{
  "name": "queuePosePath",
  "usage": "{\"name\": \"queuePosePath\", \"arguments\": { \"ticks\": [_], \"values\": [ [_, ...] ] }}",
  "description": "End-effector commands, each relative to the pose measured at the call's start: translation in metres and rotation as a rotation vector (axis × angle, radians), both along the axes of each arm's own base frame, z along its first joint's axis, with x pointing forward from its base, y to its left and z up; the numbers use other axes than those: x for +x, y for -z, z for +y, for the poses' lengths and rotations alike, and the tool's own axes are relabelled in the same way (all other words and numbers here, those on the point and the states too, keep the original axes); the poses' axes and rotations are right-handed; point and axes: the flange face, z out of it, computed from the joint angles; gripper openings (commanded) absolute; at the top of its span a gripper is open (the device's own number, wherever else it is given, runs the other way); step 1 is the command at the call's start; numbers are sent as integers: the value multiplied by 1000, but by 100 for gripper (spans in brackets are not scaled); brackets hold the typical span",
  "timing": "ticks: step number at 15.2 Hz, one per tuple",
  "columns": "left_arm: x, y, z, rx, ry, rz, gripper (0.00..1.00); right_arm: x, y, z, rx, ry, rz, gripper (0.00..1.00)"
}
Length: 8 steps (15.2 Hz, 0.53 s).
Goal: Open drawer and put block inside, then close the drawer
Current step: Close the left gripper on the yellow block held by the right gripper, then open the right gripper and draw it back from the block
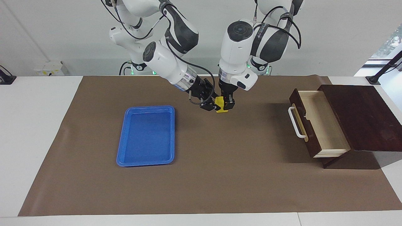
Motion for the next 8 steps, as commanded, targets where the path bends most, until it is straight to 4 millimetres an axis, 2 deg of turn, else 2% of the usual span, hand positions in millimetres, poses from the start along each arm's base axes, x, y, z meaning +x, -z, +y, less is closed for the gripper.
{"name": "queuePosePath", "arguments": {
  "ticks": [1, 4, 5, 6, 8],
  "values": [
    [-5, -3, -2, -3, -4, -31, 0, -2, -4, -3, 13, 13, 0, 0],
    [-5, -2, -2, -2, 4, -32, 0, -3, -5, -3, 14, 16, 0, 0],
    [-5, -2, -2, 0, 7, -30, 0, -3, -6, -1, 15, 18, 5, 11],
    [-4, -2, 0, 2, 6, -29, 0, -3, -7, -1, 16, 31, 14, 99],
    [-1, -2, 6, 14, 24, -26, 0, 1, -9, -6, 18, 45, 19, 100]
  ]
}}
